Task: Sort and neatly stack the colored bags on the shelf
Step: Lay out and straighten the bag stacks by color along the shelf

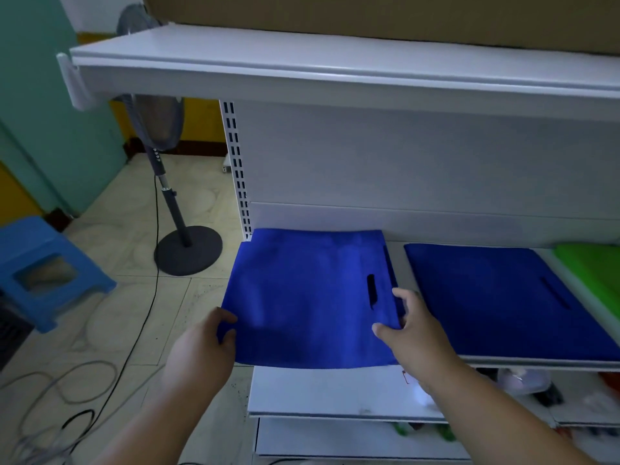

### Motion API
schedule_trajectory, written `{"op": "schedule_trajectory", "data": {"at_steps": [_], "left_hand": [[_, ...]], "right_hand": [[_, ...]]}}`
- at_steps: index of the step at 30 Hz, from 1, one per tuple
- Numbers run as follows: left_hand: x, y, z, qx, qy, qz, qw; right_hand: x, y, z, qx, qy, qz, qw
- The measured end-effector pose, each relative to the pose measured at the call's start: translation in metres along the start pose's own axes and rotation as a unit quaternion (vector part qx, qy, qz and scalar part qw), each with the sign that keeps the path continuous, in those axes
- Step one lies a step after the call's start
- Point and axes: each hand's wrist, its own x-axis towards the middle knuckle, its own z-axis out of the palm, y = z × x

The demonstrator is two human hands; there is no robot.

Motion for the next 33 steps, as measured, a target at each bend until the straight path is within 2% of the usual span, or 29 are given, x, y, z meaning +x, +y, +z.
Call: {"op": "schedule_trajectory", "data": {"at_steps": [3,7,10,16,23,29,33], "left_hand": [[-0.007,0.004,0.004,0.018,0.024,0.007,1.000],[-0.020,0.022,0.014,0.035,0.047,0.019,0.998],[-0.030,0.049,0.030,0.032,0.058,0.042,0.997],[-0.049,0.133,0.088,-0.006,0.064,0.074,0.995],[-0.083,0.235,0.164,0.011,0.060,0.103,0.993],[-0.099,0.274,0.202,0.060,0.033,0.106,0.992],[-0.106,0.282,0.212,0.127,0.016,0.112,0.985]], "right_hand": [[-0.003,-0.005,-0.008,-0.006,-0.004,-0.067,0.998],[-0.006,-0.001,-0.036,-0.217,0.065,-0.188,0.956],[-0.003,0.010,-0.071,-0.259,0.114,-0.215,0.935],[0.014,0.064,-0.158,-0.256,0.141,-0.202,0.935],[0.045,0.149,-0.263,-0.245,0.149,-0.168,0.943],[0.075,0.205,-0.291,-0.208,0.090,-0.140,0.964],[0.091,0.226,-0.290,-0.228,0.052,-0.124,0.965]]}}
